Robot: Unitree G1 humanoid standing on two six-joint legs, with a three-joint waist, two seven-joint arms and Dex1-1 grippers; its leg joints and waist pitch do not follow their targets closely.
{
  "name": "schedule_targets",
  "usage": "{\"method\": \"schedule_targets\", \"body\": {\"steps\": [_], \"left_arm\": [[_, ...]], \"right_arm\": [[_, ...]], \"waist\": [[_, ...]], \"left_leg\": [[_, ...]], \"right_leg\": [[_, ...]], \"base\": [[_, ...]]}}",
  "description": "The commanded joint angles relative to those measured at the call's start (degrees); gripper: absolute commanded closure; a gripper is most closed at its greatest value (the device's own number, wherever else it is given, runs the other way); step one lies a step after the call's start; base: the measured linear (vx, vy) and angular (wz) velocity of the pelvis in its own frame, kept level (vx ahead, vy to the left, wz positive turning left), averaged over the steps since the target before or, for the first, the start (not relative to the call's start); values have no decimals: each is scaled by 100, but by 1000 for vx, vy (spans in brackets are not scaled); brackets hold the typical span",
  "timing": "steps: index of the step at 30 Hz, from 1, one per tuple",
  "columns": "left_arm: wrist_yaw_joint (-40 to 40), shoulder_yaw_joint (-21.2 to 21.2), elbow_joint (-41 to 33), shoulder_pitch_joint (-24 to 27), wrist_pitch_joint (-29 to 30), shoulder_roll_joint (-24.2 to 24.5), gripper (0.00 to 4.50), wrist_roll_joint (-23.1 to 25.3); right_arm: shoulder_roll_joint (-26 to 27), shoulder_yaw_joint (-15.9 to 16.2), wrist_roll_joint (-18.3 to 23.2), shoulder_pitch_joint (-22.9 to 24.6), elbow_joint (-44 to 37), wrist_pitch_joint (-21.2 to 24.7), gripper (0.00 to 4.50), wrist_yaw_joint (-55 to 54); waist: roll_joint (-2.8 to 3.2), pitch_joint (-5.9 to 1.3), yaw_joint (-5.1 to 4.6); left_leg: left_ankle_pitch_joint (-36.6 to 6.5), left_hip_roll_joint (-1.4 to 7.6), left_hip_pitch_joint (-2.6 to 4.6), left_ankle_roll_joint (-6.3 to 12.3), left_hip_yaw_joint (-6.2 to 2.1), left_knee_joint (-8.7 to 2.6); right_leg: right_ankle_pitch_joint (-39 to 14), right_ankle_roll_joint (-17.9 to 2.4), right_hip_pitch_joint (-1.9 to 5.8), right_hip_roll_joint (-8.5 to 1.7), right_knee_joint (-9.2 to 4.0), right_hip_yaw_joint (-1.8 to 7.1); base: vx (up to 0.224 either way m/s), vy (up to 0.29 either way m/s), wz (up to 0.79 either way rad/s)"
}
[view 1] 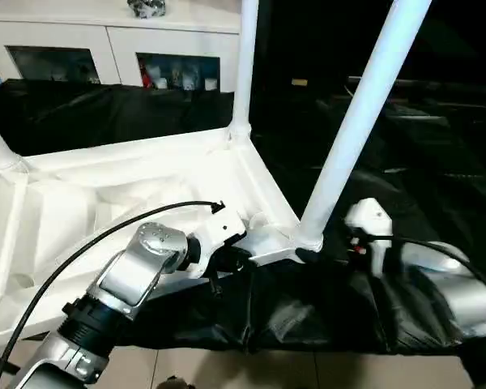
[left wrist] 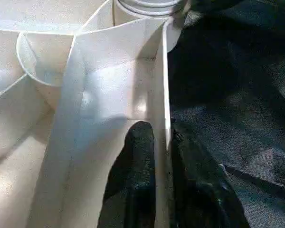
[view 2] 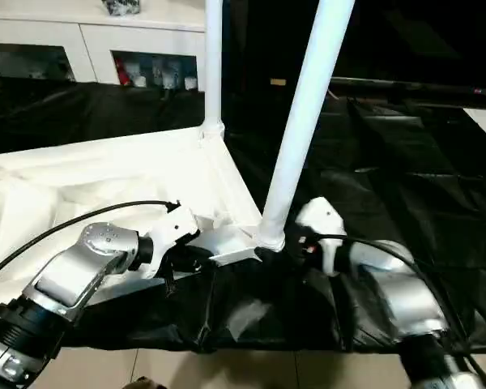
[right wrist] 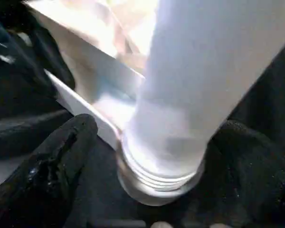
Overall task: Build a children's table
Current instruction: Rotate leg to tighten
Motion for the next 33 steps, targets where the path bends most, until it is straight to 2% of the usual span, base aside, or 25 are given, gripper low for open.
{"method": "schedule_targets", "body": {"steps": [1,3,4,5,6,8,9,10,13,16,20,22,27,28,29,30,32,33], "left_arm": [[-21,-74,115,-1,-24,66,422,26],[-51,-56,136,1,-57,87,446,3],[-69,-50,139,1,-70,95,446,-9],[-71,-40,136,4,-80,101,450,-21],[-124,-38,120,13,-104,121,450,-50],[-156,-29,101,32,-119,152,450,-68],[-161,-27,99,35,-121,156,450,-69],[-172,-23,95,42,-124,165,450,-70],[-181,-4,89,67,-147,191,450,-63],[-215,18,88,92,-188,229,450,-71],[-212,77,241,55,-355,260,450,-71],[-171,114,340,19,-423,244,450,-73],[365,375,935,-239,-580,-65,450,-32],[510,388,1063,-320,-570,-186,450,-4],[558,387,1103,-346,-568,-225,450,8],[813,381,1284,-477,-555,-432,450,73],[991,355,1425,-584,-542,-647,450,108],[1203,339,1597,-702,-547,-927,450,133]], "right_arm": [[41,45,-160,-158,208,-88,28,-70],[127,75,-166,-289,403,-118,35,-92],[153,77,-155,-324,451,-122,35,-91],[186,83,-131,-370,516,-136,51,-79],[225,83,-110,-421,580,-145,77,-72],[288,86,-93,-512,706,-178,77,-62],[296,86,-100,-525,728,-186,97,-62],[316,85,-117,-556,779,-205,97,-60],[359,124,-186,-641,965,-280,119,-1],[437,134,-244,-755,1249,-386,143,58],[581,110,-239,-888,1540,-488,170,41],[634,89,-222,-921,1625,-515,175,14],[1183,-62,-353,-950,1998,-644,178,-1073],[1371,-74,-449,-935,2087,-658,178,-1487],[1429,-80,-480,-937,2127,-667,178,-1612],[1711,-113,-590,-952,2307,-648,180,-2178],[1964,-127,-667,-998,2480,-645,180,-2626],[2254,-126,-738,-1096,2687,-692,180,-3065]], "waist": [[21,-338,19],[22,-335,16],[4,-340,17],[19,-339,23],[-3,-338,19],[9,-336,23],[11,-338,16],[-23,-341,19],[-4,-332,10],[-26,-334,8],[-22,-330,-11],[-29,-327,-12],[-38,-312,-22],[-75,-310,-26],[-42,-303,-7],[-57,-296,-23],[-61,-297,-16],[-49,-299,-23]], "left_leg": [[-1517,62,30,61,-31,-438],[-1552,62,40,63,-22,-433],[-1548,66,45,70,-19,-430],[-1537,67,47,75,-22,-432],[-1523,68,43,87,-19,-433],[-1515,69,46,87,-20,-436],[-1517,68,41,83,-21,-438],[-1507,72,42,87,-17,-434],[-1531,70,39,84,-20,-440],[-1530,73,31,77,-24,-446],[-1544,63,22,66,-25,-446],[-1587,62,43,62,-20,-444],[-1710,50,61,-72,-32,-472],[-1728,52,55,-73,-36,-477],[-1780,49,81,-89,-28,-473],[-1839,51,72,-88,-32,-483],[-1887,44,95,-148,-46,-492],[-1954,48,94,-168,-52,-500]], "right_leg": [[-1507,-1107,278,-195,-453,139],[-1537,-1118,271,-195,-457,143],[-1534,-1113,271,-198,-458,144],[-1531,-1113,272,-199,-455,145],[-1511,-1114,272,-196,-455,144],[-1529,-1118,268,-197,-450,144],[-1540,-1122,274,-197,-449,142],[-1541,-1117,272,-200,-452,141],[-1648,-1096,265,-203,-453,141],[-1712,-1072,266,-211,-454,140],[-1795,-1047,267,-212,-461,141],[-1864,-1027,251,-206,-475,144],[-2337,-871,219,-221,-515,140],[-2394,-844,226,-222,-522,136],[-2505,-802,187,-229,-544,145],[-2609,-764,174,-235,-551,152],[-2747,-697,169,-234,-573,138],[-2808,-664,159,-237,-588,135]], "base": [[0,0,0],[0,0,0],[0,0,0],[0,0,0],[0,0,0],[0,0,0],[0,0,0],[0,0,0],[0,0,0],[0,0,0],[0,0,0],[0,0,0],[0,0,0],[0,0,0],[0,0,0],[0,0,0],[0,0,0],[0,0,0]]}}
